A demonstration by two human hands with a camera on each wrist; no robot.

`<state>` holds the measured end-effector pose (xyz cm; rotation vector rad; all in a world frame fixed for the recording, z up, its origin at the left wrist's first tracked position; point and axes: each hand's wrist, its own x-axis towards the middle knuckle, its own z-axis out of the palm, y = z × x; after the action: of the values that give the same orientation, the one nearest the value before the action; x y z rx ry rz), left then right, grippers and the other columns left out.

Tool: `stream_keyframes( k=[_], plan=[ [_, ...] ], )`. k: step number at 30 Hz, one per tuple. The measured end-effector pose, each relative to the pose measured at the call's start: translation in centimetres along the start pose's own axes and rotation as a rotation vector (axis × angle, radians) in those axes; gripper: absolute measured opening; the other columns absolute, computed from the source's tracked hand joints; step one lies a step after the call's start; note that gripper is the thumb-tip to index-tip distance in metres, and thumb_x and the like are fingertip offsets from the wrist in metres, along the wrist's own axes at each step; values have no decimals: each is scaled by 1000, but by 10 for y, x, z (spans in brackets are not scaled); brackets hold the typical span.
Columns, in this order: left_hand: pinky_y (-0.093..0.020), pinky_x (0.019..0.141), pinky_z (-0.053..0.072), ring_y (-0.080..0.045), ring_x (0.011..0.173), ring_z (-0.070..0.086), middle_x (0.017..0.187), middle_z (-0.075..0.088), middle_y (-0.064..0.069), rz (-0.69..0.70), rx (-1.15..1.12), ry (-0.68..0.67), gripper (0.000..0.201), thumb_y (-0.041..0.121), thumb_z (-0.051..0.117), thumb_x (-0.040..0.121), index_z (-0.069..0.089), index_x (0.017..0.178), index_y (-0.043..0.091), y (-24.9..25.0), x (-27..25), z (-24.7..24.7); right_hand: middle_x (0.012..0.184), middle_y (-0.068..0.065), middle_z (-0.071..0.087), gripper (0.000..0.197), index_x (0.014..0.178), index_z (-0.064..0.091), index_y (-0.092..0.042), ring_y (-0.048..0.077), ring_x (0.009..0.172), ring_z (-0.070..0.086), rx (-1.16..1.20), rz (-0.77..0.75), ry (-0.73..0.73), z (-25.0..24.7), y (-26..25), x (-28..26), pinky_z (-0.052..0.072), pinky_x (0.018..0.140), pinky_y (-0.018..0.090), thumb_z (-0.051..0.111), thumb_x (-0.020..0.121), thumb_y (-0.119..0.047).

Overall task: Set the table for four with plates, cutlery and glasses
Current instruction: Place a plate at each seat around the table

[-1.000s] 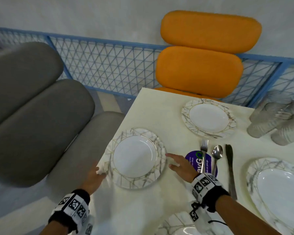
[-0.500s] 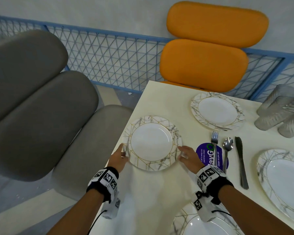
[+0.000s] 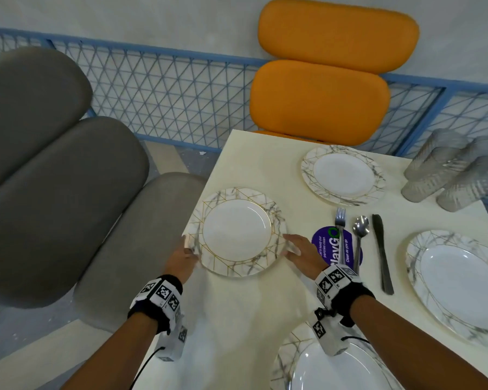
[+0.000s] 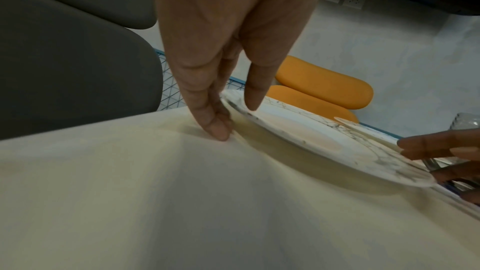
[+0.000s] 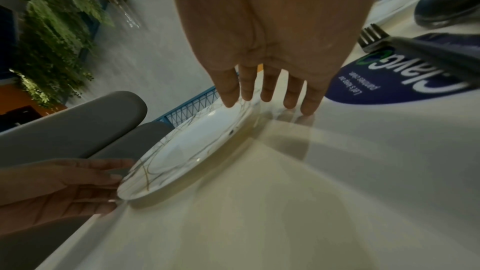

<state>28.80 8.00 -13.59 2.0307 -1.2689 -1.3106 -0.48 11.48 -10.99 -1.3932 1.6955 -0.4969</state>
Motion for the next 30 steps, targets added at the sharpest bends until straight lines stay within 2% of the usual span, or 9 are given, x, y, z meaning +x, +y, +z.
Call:
stream_keyframes(
  k=[3,5,7,10,14,18,21,24,30],
  plan=[
    [-40,110,31,-33,132,34,145,28,-17,107,96,180,62,7,57,86,32,142,12,13,-29,6,134,7,46,37,130,48,-8,19,128,38,41,-61,84,-22,5,-22,25,109,28,51,93,-8],
    [-36,105,33,-31,130,34,143,27,-17,270,108,165,60,2,58,85,36,140,10,24,-56,15,122,5,50,31,122,53,-6,17,117,44,124,-33,150,-39,18,-44,34,104,29,52,92,-6],
    [-29,97,39,-24,120,41,139,32,-14,385,123,41,57,0,56,86,38,138,11,32,-81,29,111,6,52,23,112,58,-4,18,105,50,144,2,196,-57,40,-71,44,88,24,55,89,-3],
    [-24,88,40,-15,105,48,133,43,-6,388,185,-246,49,8,57,89,43,135,18,35,-111,58,104,4,54,14,95,57,-17,18,89,50,28,56,210,-78,80,-114,40,75,17,58,87,-6],
    [-22,85,38,-14,103,50,130,48,-2,320,373,-532,51,21,61,88,42,136,22,41,-136,95,102,4,51,23,107,58,-8,2,73,44,-99,160,145,-101,111,-162,37,69,11,63,85,-14],
    [-29,95,41,-22,109,52,131,48,-6,268,598,-652,66,24,68,83,36,140,16,43,-148,124,103,2,48,48,116,50,-11,13,79,44,-187,316,-14,-98,134,-200,34,77,24,72,78,-28],
    [-29,95,41,-25,112,55,126,55,-10,245,669,-666,66,21,71,80,39,137,16,37,-151,134,104,0,43,60,121,45,-11,13,84,43,-178,327,-57,-84,146,-219,34,79,25,77,73,-27],
    [-27,89,43,-25,106,57,118,62,-12,248,684,-643,55,19,71,78,48,128,16,35,-155,138,103,0,43,57,123,46,-10,6,76,43,-117,303,-22,-74,153,-225,34,79,24,75,75,-19],
    [-25,87,41,-27,107,58,115,64,-15,286,635,-558,50,17,71,79,53,125,9,38,-162,149,97,3,50,42,117,51,-9,18,90,48,-87,303,116,-73,157,-221,39,81,27,68,79,-10]
  ],
)
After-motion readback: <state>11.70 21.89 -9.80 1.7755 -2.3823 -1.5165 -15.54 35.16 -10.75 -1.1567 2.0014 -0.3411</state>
